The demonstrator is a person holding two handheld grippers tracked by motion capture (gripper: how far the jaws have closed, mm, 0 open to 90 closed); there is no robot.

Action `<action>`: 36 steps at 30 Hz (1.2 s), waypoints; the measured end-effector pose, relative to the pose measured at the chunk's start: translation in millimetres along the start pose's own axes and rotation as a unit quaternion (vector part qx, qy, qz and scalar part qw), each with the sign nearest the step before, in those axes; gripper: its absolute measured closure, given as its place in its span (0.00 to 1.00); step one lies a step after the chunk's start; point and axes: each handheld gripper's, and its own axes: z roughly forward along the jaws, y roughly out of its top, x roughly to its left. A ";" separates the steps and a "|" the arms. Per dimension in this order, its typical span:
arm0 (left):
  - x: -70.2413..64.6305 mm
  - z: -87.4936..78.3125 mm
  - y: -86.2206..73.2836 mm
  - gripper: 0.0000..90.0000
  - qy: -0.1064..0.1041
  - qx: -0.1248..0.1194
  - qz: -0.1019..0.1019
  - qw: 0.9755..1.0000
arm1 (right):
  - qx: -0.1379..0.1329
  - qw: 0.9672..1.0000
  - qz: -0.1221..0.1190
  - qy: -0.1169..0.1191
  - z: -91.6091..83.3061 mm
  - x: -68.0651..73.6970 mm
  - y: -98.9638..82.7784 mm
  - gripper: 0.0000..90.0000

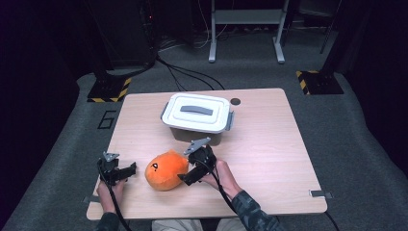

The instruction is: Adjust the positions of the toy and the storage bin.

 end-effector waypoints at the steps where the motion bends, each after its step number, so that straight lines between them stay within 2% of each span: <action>1: -0.1 -0.1 0.0 0.14 0.000 0.000 0.000 1.000 | 0.000 1.000 0.003 0.002 2.3 0.8 1.7 0.00; 5: 0.0 0.1 -0.1 0.15 -0.001 -0.002 0.001 1.000 | 0.007 1.000 0.003 0.012 10.3 0.0 6.3 0.03; 11: -0.1 0.0 -0.1 0.15 -0.001 -0.002 0.001 1.000 | 0.016 0.999 0.013 0.037 23.1 -2.4 6.1 0.20; 12: -0.1 0.0 -0.1 0.15 -0.001 -0.002 0.001 1.000 | 0.017 0.999 0.013 0.039 25.1 -3.1 5.7 0.20; 15: -0.3 0.2 -0.2 0.15 0.000 -0.003 0.002 1.000 | 0.019 0.999 0.015 0.037 27.6 -4.7 4.0 0.38; 16: -0.3 0.2 -0.2 0.15 0.000 -0.003 0.002 1.000 | 0.019 0.999 0.015 0.037 27.6 -4.7 4.0 0.38; 17: -0.4 0.2 -0.2 0.15 0.001 -0.004 0.002 1.000 | 0.017 0.999 0.014 0.039 27.9 -6.0 3.1 0.42; 19: 0.0 -0.3 0.0 0.15 0.000 -0.001 0.005 1.000 | 0.015 0.999 0.018 0.042 27.2 -7.5 -0.6 0.58; 21: 0.0 -0.3 0.0 0.15 0.000 -0.001 0.005 1.000 | 0.013 0.999 0.017 0.043 27.0 -7.7 -2.5 0.66; 22: 0.0 -0.3 0.0 0.15 0.000 -0.001 0.005 1.000 | 0.013 0.999 0.017 0.043 27.0 -7.7 -2.5 0.66; 23: -0.2 -0.3 -0.1 0.15 0.000 -0.002 0.005 1.000 | 0.010 0.999 0.019 0.042 26.2 -7.5 -4.7 0.73; 27: -0.1 -0.1 0.0 0.15 0.000 -0.004 0.008 1.000 | -0.003 0.999 0.014 0.037 22.6 -5.3 -7.3 0.77; 36: -0.3 -0.2 0.0 0.15 0.000 -0.004 0.008 1.000 | -0.028 0.999 0.013 0.021 6.0 2.5 -11.7 0.79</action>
